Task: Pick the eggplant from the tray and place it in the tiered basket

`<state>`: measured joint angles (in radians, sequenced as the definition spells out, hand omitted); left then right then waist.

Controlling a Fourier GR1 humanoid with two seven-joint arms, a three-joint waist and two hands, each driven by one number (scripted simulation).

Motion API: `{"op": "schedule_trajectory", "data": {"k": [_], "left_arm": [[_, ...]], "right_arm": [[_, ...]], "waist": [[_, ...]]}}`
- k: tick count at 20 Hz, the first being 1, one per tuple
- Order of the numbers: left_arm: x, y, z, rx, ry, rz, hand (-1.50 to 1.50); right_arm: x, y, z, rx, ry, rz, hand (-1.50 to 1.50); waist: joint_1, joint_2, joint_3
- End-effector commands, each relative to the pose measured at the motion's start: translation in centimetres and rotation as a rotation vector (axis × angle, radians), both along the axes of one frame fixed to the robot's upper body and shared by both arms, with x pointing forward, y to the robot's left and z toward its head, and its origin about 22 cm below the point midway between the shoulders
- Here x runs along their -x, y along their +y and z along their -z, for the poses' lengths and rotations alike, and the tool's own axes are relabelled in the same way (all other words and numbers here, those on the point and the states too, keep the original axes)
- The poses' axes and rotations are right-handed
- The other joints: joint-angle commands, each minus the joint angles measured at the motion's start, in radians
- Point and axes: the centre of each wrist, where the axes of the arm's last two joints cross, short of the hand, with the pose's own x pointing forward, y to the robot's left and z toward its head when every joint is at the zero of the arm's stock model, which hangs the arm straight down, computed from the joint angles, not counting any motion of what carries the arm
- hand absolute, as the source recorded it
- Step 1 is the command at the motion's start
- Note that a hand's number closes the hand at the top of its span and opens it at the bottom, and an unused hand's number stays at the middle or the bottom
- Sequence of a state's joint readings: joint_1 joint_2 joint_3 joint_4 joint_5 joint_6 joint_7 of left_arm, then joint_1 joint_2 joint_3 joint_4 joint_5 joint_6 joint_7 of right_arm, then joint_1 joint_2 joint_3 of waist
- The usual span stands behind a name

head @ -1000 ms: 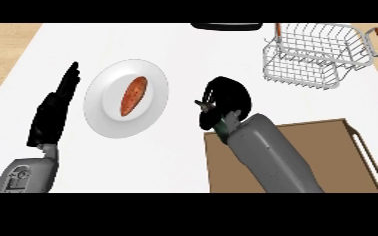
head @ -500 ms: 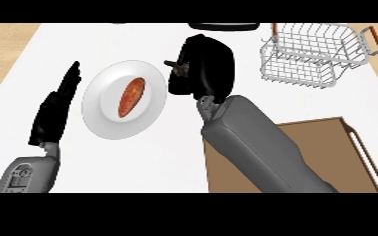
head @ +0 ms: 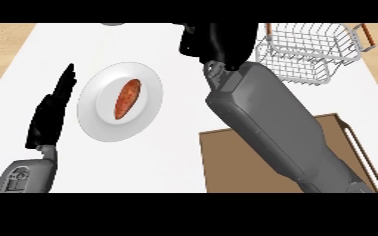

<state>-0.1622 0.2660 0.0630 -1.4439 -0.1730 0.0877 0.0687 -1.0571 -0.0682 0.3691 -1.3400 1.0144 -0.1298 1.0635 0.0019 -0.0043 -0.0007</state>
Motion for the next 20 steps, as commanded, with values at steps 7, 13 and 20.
{"op": "schedule_trajectory", "data": {"k": [7, 13, 20], "left_arm": [[0.4, 1.5, -0.3, 0.001, -0.007, 0.012, 0.0], [-1.0, 0.5, -1.0, -0.014, 0.001, 0.019, 0.0], [0.4, 0.5, 0.2, 0.017, -0.01, 0.02, 0.0]], "right_arm": [[-4.7, -6.3, -3.0, 0.01, 0.069, 0.043, 1.5], [-7.6, -8.8, -2.8, 0.163, 0.059, 0.114, 1.5], [-9.3, -14.3, -0.7, 0.416, 0.117, 0.301, 1.5]], "waist": [[0.008, 0.007, 0.0], [0.01, 0.01, 0.0], [0.01, 0.008, 0.0]]}}
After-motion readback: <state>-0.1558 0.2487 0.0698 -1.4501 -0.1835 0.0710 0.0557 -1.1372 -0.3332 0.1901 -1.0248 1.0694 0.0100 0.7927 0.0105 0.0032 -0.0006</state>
